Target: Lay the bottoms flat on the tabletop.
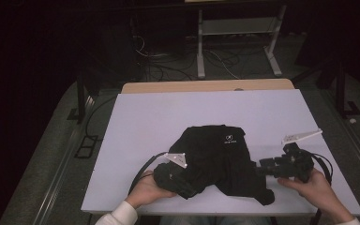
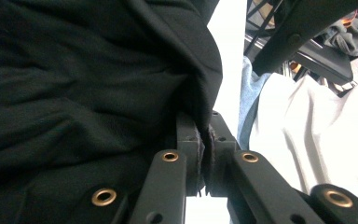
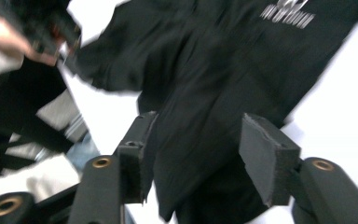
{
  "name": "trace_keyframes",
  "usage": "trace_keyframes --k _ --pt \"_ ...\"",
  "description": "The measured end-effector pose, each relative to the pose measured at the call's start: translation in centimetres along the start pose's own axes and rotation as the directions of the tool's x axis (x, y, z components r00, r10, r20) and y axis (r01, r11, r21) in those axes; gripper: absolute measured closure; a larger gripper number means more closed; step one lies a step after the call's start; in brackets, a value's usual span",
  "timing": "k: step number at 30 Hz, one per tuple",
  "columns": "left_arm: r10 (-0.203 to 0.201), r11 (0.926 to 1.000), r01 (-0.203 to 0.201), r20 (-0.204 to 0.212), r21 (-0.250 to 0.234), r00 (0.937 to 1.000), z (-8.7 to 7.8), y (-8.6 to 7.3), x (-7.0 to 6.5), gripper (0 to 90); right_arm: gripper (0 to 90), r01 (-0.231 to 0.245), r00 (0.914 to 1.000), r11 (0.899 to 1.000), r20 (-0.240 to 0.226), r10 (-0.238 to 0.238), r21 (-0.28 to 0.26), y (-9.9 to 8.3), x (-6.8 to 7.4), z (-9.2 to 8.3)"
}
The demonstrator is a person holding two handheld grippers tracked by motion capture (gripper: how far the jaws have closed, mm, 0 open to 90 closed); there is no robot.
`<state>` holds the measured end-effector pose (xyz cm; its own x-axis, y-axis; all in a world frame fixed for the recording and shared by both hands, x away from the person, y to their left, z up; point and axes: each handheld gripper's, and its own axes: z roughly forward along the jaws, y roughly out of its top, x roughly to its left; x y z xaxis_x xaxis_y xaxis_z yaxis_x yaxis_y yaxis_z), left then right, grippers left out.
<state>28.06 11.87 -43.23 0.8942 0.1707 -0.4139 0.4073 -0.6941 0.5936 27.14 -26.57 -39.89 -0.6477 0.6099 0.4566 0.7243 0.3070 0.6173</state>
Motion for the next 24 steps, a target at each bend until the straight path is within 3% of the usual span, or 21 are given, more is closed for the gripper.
trace_keyframes --k 5,7,11,14,20,24 --pt "0.011 0.9999 -0.011 -0.001 -0.007 0.9999 -0.1 -0.1 -0.3 85.5 32.6 0.004 0.9970 0.999 0.078 0.000 -0.049 2.5 -2.0 0.9" --pt "0.015 0.9998 -0.014 0.002 -0.011 0.9999 -0.2 -0.1 -0.4 85.3 28.3 0.007 0.9961 0.999 0.088 -0.002 -0.053 3.4 -3.0 1.6" --pt "0.020 0.9994 -0.020 0.001 -0.028 0.9998 -0.8 0.0 -0.7 83.9 28.2 -0.008 0.9904 0.999 0.138 0.015 -0.049 5.4 -4.6 3.4" --pt "0.018 0.9991 -0.018 0.011 -0.039 0.9998 -1.4 0.0 -0.8 76.5 28.7 -0.037 0.9877 0.998 0.150 0.045 -0.057 6.5 -5.8 4.3" --pt "0.002 0.9945 -0.006 -0.038 -0.105 0.9993 -3.4 0.0 -0.6 60.8 31.6 -0.087 0.9827 0.995 0.159 0.095 -0.057 7.7 -7.8 6.1" --pt "-0.027 0.9842 0.014 -0.073 -0.176 0.9970 -5.1 0.2 -0.1 53.4 33.3 -0.123 0.9791 0.991 0.157 0.129 -0.047 7.4 -8.9 7.2"
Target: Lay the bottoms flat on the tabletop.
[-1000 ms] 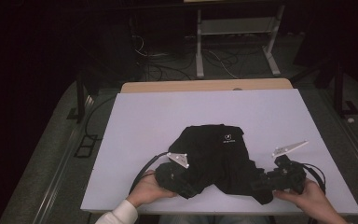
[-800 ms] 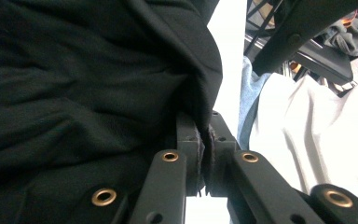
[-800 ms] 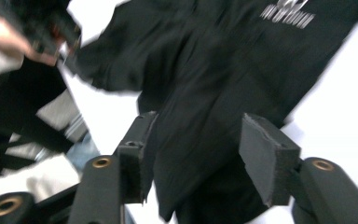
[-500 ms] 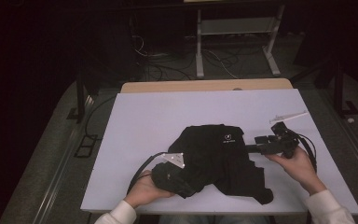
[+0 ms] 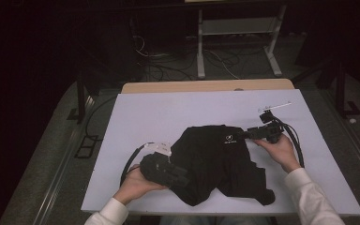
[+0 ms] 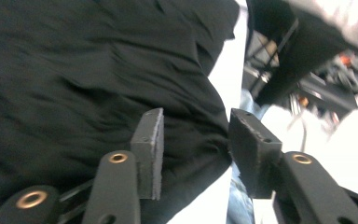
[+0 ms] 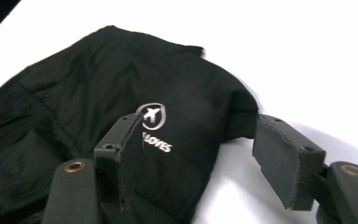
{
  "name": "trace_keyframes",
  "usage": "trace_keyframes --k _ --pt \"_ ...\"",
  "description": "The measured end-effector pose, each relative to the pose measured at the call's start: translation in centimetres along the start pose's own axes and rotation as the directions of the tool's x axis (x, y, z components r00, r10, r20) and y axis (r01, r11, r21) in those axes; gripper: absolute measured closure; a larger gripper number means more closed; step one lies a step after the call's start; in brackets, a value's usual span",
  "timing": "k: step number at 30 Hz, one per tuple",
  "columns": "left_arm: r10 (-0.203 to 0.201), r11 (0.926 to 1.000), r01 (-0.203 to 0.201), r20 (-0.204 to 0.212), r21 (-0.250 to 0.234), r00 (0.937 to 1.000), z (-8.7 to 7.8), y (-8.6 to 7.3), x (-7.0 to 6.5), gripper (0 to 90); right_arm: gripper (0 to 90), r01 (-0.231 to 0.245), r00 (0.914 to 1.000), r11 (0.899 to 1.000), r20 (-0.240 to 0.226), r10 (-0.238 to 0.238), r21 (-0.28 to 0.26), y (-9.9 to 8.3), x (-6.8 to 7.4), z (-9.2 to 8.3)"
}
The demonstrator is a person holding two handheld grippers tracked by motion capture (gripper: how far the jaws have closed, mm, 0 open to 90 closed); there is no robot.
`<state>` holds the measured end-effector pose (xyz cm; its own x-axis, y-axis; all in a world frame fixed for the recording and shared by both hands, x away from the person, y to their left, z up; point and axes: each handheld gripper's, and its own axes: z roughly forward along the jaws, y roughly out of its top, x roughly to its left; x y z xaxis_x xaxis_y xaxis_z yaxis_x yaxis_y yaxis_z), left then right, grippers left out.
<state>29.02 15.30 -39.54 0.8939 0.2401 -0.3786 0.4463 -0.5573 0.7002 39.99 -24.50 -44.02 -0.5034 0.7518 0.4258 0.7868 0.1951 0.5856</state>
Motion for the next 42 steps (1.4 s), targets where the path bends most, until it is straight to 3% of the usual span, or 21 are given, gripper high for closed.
trace_keyframes --k 3,6,11,13,14,17,20,23,26,30,36,39,42 --pt "0.001 0.9993 -0.002 -0.040 -0.037 0.9992 -0.8 0.4 0.4 48.4 37.7 -0.010 0.9999 1.000 -0.007 0.010 0.012 -0.1 -0.4 0.7" --pt "0.002 0.9979 -0.009 -0.107 -0.064 0.9942 -1.2 0.6 0.6 40.2 47.3 -0.017 0.9994 1.000 -0.029 0.017 0.011 -0.2 -0.6 1.2" --pt "-0.032 0.9936 0.016 -0.143 -0.112 0.9892 -1.6 0.9 1.5 33.0 70.8 -0.071 0.9918 0.997 -0.105 0.074 0.030 -0.3 -1.4 2.1" --pt "-0.042 0.9918 0.021 -0.169 -0.126 0.9848 -1.7 0.9 1.8 31.3 83.8 -0.078 0.9883 0.996 -0.128 0.082 0.038 -0.3 -1.7 2.3" --pt "-0.047 0.9914 0.023 -0.183 -0.129 0.9820 -1.7 1.0 2.0 30.1 85.5 -0.075 0.9879 0.996 -0.133 0.080 0.042 -0.3 -1.8 2.3" --pt "-0.073 0.9872 0.039 -0.218 -0.155 0.9733 -2.0 1.1 2.7 29.0 85.9 -0.067 0.9887 0.998 -0.133 0.069 0.018 -0.2 -1.8 1.3" --pt "-0.124 0.9826 0.082 -0.260 -0.167 0.9575 -2.2 1.4 3.6 28.9 86.0 -0.072 0.9893 0.997 -0.129 0.068 -0.023 -0.1 -1.9 -0.2" --pt "-0.162 0.9763 0.111 -0.288 -0.186 0.9438 -2.3 1.8 4.7 29.1 86.0 -0.070 0.9946 0.997 -0.079 0.067 -0.028 -0.2 -2.2 -1.8" --pt "-0.175 0.9749 0.117 -0.324 -0.190 0.9298 -2.0 2.4 5.7 30.4 86.0 -0.093 0.9944 0.995 -0.053 0.091 -0.036 -0.6 -2.7 -3.1" --pt "-0.159 0.9817 0.106 -0.367 -0.158 0.9165 -0.6 3.4 7.1 32.1 85.9 -0.145 0.9893 0.989 -0.019 0.145 -0.033 -1.5 -3.7 -4.2" --pt "-0.168 0.9804 0.116 -0.371 -0.159 0.9132 1.9 4.7 9.2 35.4 86.0 -0.207 0.9783 0.978 0.005 0.207 -0.033 -3.1 -5.1 -5.1" --pt "-0.156 0.9839 0.107 -0.389 -0.143 0.9080 3.1 5.3 10.3 39.5 86.0 -0.219 0.9755 0.975 0.012 0.220 -0.033 -3.7 -5.6 -5.4" --pt "-0.162 0.9830 0.114 -0.387 -0.144 0.9078 3.9 5.7 11.4 42.9 86.0 -0.232 0.9726 0.972 0.010 0.232 -0.034 -4.0 -5.9 -5.4"
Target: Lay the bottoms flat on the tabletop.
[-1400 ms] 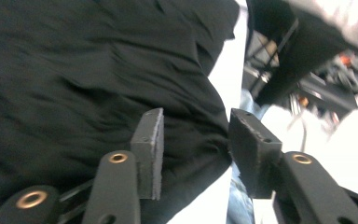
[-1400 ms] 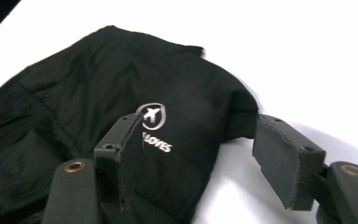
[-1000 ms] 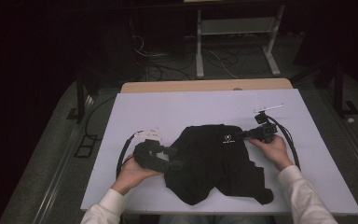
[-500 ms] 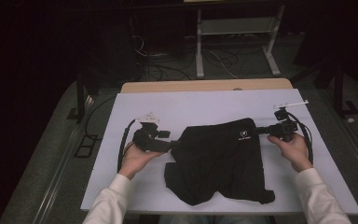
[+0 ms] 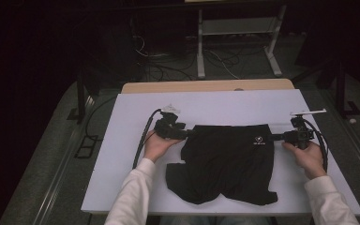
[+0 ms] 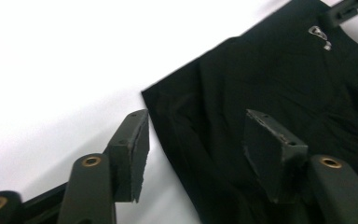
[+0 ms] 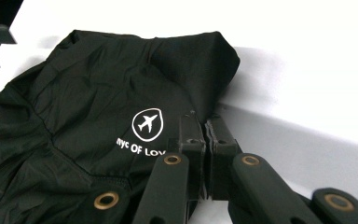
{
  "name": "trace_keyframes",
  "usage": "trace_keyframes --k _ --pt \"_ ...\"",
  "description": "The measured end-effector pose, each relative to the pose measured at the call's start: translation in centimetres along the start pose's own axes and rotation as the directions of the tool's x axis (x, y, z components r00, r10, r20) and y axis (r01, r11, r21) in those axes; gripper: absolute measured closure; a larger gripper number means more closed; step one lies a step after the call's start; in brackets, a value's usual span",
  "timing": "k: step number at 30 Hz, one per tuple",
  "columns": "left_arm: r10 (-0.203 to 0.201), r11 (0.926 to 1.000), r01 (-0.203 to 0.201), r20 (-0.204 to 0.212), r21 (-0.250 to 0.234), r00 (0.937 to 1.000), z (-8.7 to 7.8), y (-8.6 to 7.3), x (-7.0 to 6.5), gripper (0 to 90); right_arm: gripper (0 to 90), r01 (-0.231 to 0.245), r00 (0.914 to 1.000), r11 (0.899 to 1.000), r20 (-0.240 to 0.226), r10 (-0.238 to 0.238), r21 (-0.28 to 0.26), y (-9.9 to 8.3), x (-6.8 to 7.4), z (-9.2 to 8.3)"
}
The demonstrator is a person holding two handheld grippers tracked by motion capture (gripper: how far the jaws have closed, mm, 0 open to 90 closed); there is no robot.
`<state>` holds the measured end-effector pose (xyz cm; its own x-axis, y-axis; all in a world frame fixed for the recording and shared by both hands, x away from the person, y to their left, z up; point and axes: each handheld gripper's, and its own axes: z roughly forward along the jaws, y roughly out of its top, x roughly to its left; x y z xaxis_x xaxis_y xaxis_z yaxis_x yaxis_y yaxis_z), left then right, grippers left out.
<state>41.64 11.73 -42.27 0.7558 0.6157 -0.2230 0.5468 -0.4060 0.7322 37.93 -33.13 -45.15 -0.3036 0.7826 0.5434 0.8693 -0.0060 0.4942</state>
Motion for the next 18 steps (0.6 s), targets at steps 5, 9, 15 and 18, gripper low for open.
trace_keyframes --k 5,9,15,18 --pt "-0.017 0.9998 0.017 0.022 0.000 0.9996 2.2 0.5 1.0 48.1 85.9 -0.002 1.0000 1.000 0.004 0.002 0.002 -0.1 -0.1 0.1" --pt "0.004 0.9994 -0.005 0.020 0.034 0.9998 3.5 0.3 1.0 50.5 85.9 -0.001 1.0000 1.000 0.004 0.001 0.002 -0.2 -0.2 0.1" --pt "0.065 0.9951 -0.066 0.008 0.074 0.9978 4.7 -0.2 0.6 55.7 86.0 0.001 1.0000 1.000 0.002 -0.001 0.003 -0.2 -0.2 0.1" --pt "0.066 0.9951 -0.069 0.036 0.072 0.9972 4.9 -0.3 0.7 70.0 86.0 0.002 1.0000 1.000 0.001 -0.002 0.002 -0.1 -0.2 0.1"
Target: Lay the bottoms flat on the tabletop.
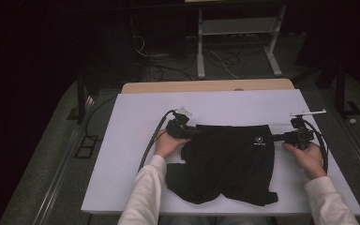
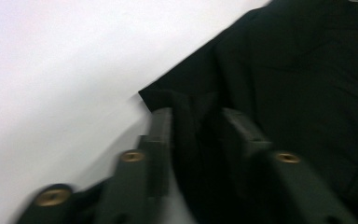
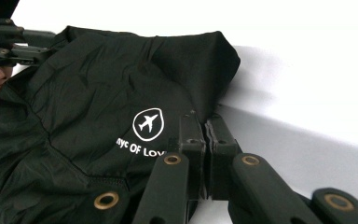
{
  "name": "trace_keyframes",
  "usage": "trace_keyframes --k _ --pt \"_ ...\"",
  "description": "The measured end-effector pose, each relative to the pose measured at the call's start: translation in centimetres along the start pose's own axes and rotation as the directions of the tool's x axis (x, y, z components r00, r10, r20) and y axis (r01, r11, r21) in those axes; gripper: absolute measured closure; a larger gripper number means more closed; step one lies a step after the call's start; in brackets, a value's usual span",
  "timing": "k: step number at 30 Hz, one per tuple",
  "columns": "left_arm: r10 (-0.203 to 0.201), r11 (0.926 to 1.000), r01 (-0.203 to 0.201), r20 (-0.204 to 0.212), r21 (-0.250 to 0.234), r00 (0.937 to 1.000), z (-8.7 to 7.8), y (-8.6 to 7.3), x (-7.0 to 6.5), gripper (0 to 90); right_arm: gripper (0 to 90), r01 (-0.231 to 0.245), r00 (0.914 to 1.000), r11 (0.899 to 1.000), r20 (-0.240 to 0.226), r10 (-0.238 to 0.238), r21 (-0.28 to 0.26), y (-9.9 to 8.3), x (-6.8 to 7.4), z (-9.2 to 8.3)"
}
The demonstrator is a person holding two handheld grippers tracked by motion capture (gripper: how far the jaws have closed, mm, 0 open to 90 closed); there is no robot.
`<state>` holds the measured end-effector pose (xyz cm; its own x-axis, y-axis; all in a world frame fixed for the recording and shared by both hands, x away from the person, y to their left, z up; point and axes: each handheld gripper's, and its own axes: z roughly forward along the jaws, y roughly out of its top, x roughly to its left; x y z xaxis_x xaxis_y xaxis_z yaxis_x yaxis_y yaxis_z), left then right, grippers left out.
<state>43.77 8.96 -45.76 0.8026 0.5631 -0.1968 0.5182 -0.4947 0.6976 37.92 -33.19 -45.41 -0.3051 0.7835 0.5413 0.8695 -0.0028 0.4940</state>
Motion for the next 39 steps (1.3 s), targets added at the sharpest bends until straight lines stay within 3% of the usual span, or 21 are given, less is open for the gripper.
trace_keyframes --k 2,4,7,9,12,14,16,17,30,35,39 --pt "-0.021 0.9998 0.021 0.015 -0.002 0.9997 0.0 -0.1 0.2 82.5 86.0 0.001 1.0000 1.000 -0.001 -0.001 -0.003 0.0 0.0 0.0" --pt "-0.072 0.9972 0.072 0.037 -0.020 0.9968 0.0 -0.3 0.7 85.5 86.0 0.002 1.0000 1.000 -0.004 -0.002 -0.006 0.1 0.0 0.0" --pt "-0.168 0.9823 0.169 0.021 -0.080 0.9855 -0.6 -1.0 1.5 86.1 86.0 0.002 1.0000 1.000 -0.008 -0.003 -0.012 0.3 -0.2 0.0" --pt "-0.239 0.9630 0.241 0.033 -0.120 0.9705 -1.4 -1.6 2.5 86.3 86.0 -0.007 0.9998 1.000 -0.017 0.006 -0.017 0.4 -0.4 0.0" --pt "-0.312 0.9356 0.314 0.038 -0.162 0.9495 -2.7 -2.3 3.8 86.5 86.0 -0.033 0.9984 0.999 -0.047 0.032 -0.028 0.6 -0.9 0.2" --pt "-0.340 0.9195 0.343 0.052 -0.191 0.9391 -3.5 -2.7 4.3 86.6 86.0 -0.031 0.9977 0.999 -0.061 0.030 -0.028 1.0 -0.9 0.4" --pt "-0.376 0.8974 0.383 0.075 -0.219 0.9235 -4.0 -3.0 4.7 86.6 86.1 -0.026 0.9964 0.999 -0.081 0.023 -0.038 1.5 -0.6 0.7" --pt "-0.386 0.8913 0.394 0.078 -0.225 0.9190 -4.2 -3.1 4.8 86.6 86.0 -0.027 0.9954 0.999 -0.093 0.023 -0.042 1.8 -0.5 0.9" --pt "-0.398 0.8817 0.397 0.048 -0.255 0.9159 -5.8 -3.3 6.0 86.5 86.0 -0.023 0.9926 0.999 -0.120 0.018 -0.041 4.9 -0.2 3.1" --pt "-0.386 0.8898 0.380 0.027 -0.254 0.9222 -6.7 -2.9 6.0 86.5 86.0 -0.026 0.9912 0.999 -0.131 0.020 -0.043 5.4 -0.1 3.3" --pt "-0.362 0.9000 0.350 0.001 -0.259 0.9320 -7.9 -2.2 5.9 86.5 86.0 -0.022 0.9907 0.999 -0.135 0.017 -0.034 6.0 0.2 3.3"
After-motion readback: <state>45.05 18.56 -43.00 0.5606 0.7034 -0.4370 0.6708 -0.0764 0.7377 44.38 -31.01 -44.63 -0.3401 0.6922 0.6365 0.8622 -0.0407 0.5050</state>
